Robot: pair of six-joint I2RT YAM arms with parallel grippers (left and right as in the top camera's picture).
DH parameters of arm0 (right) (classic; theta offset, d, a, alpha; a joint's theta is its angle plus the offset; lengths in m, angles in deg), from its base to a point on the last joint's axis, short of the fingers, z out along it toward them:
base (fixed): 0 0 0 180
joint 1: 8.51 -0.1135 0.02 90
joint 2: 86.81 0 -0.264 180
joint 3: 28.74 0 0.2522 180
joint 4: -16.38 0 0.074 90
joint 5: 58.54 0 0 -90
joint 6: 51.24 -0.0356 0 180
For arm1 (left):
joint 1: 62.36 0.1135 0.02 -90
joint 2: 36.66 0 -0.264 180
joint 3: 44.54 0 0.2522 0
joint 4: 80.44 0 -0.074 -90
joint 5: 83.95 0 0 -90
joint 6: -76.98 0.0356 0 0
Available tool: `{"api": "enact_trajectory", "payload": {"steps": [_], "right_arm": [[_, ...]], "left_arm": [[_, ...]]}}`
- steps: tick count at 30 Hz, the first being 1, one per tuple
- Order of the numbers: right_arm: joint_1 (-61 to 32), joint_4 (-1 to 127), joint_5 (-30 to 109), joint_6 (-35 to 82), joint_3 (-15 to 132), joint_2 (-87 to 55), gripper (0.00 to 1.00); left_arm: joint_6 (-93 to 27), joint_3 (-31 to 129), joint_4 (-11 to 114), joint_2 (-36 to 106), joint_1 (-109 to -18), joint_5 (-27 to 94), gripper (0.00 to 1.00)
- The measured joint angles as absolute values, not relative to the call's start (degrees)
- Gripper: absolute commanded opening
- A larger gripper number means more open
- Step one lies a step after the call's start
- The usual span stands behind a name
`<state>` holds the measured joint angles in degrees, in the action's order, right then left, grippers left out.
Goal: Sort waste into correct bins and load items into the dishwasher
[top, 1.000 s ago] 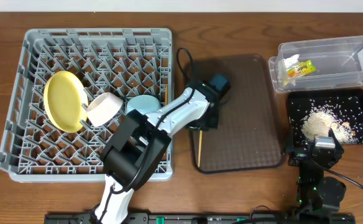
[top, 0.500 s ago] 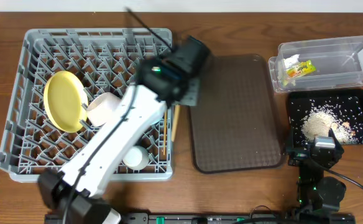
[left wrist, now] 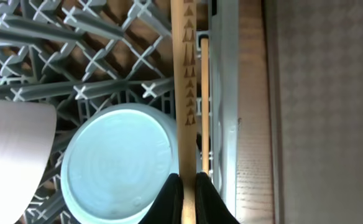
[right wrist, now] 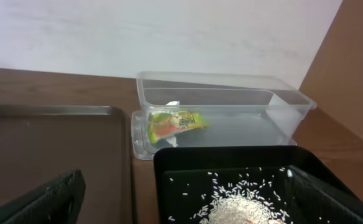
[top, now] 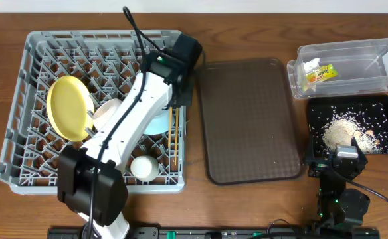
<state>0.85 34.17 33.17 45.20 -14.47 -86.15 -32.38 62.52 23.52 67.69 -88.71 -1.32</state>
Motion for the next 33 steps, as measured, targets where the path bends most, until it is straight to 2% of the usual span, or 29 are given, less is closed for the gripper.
{"api": "enact_trajectory", "payload": {"steps": [14,20,21,22,23,24,33], "right_arm": [[0.85,34.17,33.19,45.20,-14.47,-86.15,0.99],[0.85,34.17,33.17,45.20,-14.47,-86.15,0.99],[0.85,34.17,33.17,45.20,-14.47,-86.15,0.99],[0.85,34.17,33.17,45.20,-14.47,-86.15,0.99],[0.85,34.15,33.17,45.18,-14.47,-86.15,0.99],[0.85,34.17,33.17,45.18,-14.47,-86.15,0.99],[0.85,34.15,33.17,45.18,-14.47,-86.15,0.99]], "left_arm": [[-32.73,61.06,26.80,67.71,-88.64,1.82,0.06],[-33.16,59.22,26.90,69.44,-88.42,1.82,0.11],[-33.23,59.20,26.88,69.46,-88.38,1.82,0.13],[-33.36,59.20,26.90,69.40,-88.34,1.80,0.24],[-33.16,59.20,26.88,69.31,-88.34,1.82,0.42],[-33.21,59.20,26.84,69.29,-88.34,2.11,0.49],[-33.82,62.43,16.87,62.93,-88.34,4.34,0.47]]}}
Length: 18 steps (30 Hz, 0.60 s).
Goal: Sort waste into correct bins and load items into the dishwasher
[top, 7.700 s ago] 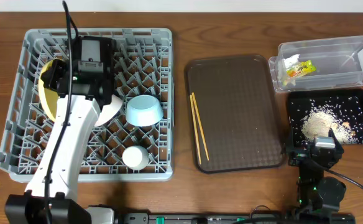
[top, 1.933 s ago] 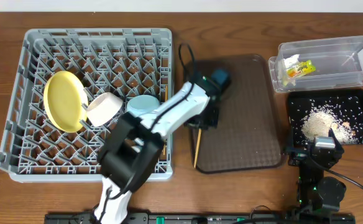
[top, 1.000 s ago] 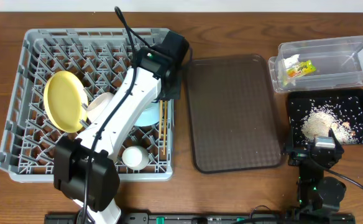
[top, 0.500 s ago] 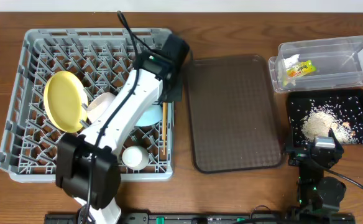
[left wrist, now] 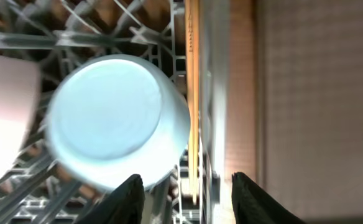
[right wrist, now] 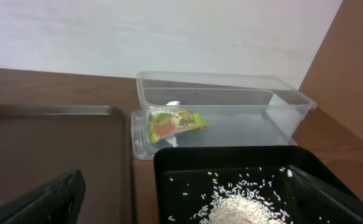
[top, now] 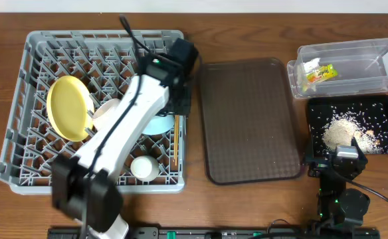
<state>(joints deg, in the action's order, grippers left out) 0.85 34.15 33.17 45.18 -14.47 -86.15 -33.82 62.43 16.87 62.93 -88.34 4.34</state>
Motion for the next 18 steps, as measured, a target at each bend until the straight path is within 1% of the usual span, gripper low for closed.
{"api": "enact_trajectory", "payload": {"steps": [1,3,5,11,13,14,18], "right_arm": [[0.85,34.15,33.17,45.20,-14.47,-86.15,0.99],[0.85,34.15,33.17,45.20,-14.47,-86.15,0.99],[0.85,34.15,33.17,45.20,-14.47,-86.15,0.99],[0.85,34.15,33.19,45.20,-14.47,-86.15,0.99],[0.85,34.15,33.17,45.18,-14.47,-86.15,0.99],[0.85,34.17,33.19,45.18,-14.47,-86.15,0.99],[0.85,34.17,33.17,45.20,-14.47,-86.15,0.99]], "left_arm": [[-33.75,63.26,15.84,60.92,-88.34,4.36,0.50],[-33.54,64.42,13.90,55.21,-88.34,4.21,0.63],[-33.25,65.23,12.22,49.16,-88.32,4.12,0.81],[-33.54,66.65,8.65,33.09,-88.29,3.92,0.86],[-33.54,66.67,7.08,29.77,-88.29,3.92,0.86],[-33.56,66.65,5.79,28.04,-88.29,3.84,0.89],[-33.56,66.65,4.26,23.50,-88.27,2.44,0.90]]}}
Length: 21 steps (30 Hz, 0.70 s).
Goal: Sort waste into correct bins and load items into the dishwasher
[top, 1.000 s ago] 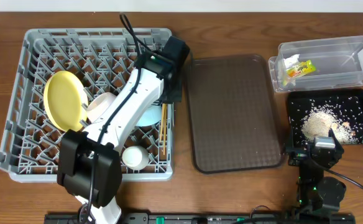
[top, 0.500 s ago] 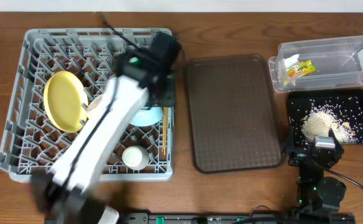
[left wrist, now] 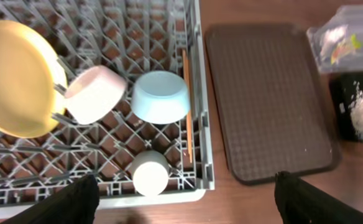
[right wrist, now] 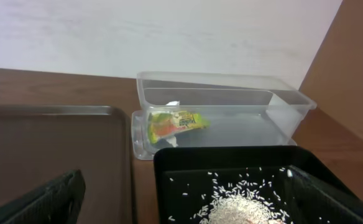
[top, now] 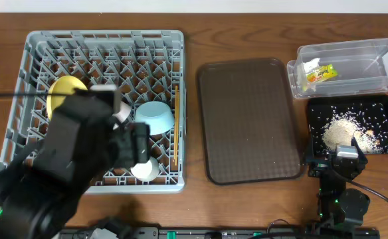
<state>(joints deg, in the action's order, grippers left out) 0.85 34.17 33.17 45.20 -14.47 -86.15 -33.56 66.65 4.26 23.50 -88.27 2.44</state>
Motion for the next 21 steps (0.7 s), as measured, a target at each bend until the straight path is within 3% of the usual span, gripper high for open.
{"api": "enact_trajectory", "payload": {"steps": [9,21], "right_arm": [[0.85,34.17,33.17,45.20,-14.47,-86.15,0.99],[0.85,34.17,33.17,45.20,-14.47,-86.15,0.99]], "left_arm": [[-33.51,66.61,7.69,15.48,-88.27,-7.68,0.92],[-28.14,56.62,26.75,9.40,-82.72,-13.82,0.93]]}}
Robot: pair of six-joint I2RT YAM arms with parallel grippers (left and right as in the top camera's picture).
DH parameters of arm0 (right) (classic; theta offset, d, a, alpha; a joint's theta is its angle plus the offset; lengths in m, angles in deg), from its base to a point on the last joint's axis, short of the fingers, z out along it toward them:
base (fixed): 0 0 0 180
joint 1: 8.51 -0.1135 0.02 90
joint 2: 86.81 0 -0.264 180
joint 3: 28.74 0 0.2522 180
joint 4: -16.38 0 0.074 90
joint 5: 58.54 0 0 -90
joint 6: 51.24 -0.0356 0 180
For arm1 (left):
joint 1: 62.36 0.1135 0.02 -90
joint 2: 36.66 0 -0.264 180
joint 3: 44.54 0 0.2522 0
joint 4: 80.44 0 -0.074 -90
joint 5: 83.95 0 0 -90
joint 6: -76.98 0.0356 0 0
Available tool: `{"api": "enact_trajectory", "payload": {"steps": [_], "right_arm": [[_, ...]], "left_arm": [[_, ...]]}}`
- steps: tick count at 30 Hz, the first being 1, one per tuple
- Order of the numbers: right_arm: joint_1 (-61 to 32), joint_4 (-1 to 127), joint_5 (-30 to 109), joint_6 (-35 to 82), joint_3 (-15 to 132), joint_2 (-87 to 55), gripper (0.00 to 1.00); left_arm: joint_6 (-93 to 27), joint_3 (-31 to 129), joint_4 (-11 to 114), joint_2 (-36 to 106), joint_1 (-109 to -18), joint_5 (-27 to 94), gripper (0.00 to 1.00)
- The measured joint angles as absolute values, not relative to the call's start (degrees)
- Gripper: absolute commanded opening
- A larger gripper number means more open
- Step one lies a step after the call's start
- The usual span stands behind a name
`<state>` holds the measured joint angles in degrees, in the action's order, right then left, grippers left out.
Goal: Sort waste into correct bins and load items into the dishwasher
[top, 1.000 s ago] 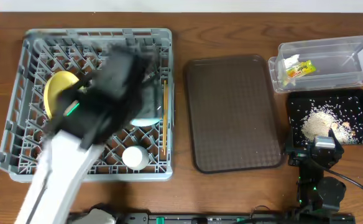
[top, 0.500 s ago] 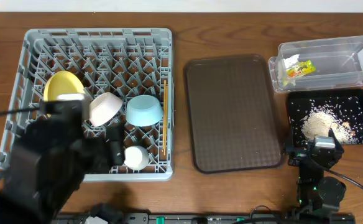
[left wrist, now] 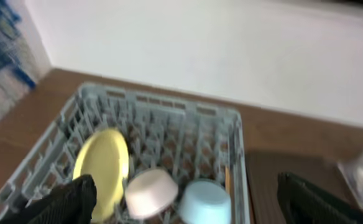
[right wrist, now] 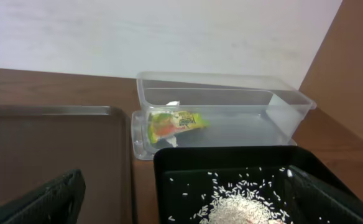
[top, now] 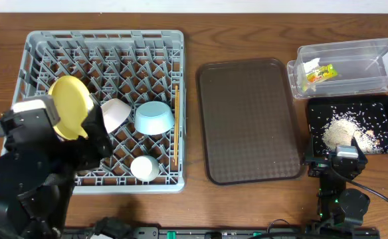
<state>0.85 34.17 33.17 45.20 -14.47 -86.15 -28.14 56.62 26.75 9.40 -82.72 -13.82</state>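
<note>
The grey dish rack (top: 28,50) holds a yellow plate (top: 71,106), a pink bowl (top: 114,114), a blue bowl (top: 154,117), a white cup (top: 144,167) and wooden chopsticks (top: 176,126) along its right edge. My left arm (top: 34,176) looms at the rack's front left. Its gripper (left wrist: 184,211) is open and empty, looking over the yellow plate (left wrist: 104,165), pink bowl (left wrist: 150,190) and blue bowl (left wrist: 203,199). The right gripper (right wrist: 188,211) is open and empty at the near edge of the black bin (right wrist: 243,171) of rice (right wrist: 243,208).
A bare brown tray (top: 250,119) lies between the rack and the bins. A clear bin (top: 350,66) at the back right holds a yellow wrapper (top: 317,73). The black bin (top: 380,106) with rice stands in front of it. The right arm (top: 337,162) rests at the front right.
My left arm has drawn back from over the rack's middle to its front left corner. Its camera now faces the far wall instead of straight down. The jaws stay open; the right arm is unmoved.
My left gripper was shut on a chopstick at the rack's right edge beside the blue bowl. Then it was open with the chopsticks lying in the rack. It then stood high above the rack, and now sits back at the front left, empty.
</note>
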Motion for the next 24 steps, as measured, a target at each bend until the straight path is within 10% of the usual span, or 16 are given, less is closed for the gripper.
{"api": "enact_trajectory", "payload": {"steps": [24], "right_arm": [[0.85,34.15,33.17,45.18,-14.47,-86.15,0.99]], "left_arm": [[-17.67,6.24,65.26,-17.29,-72.58,0.16,0.94]]}}
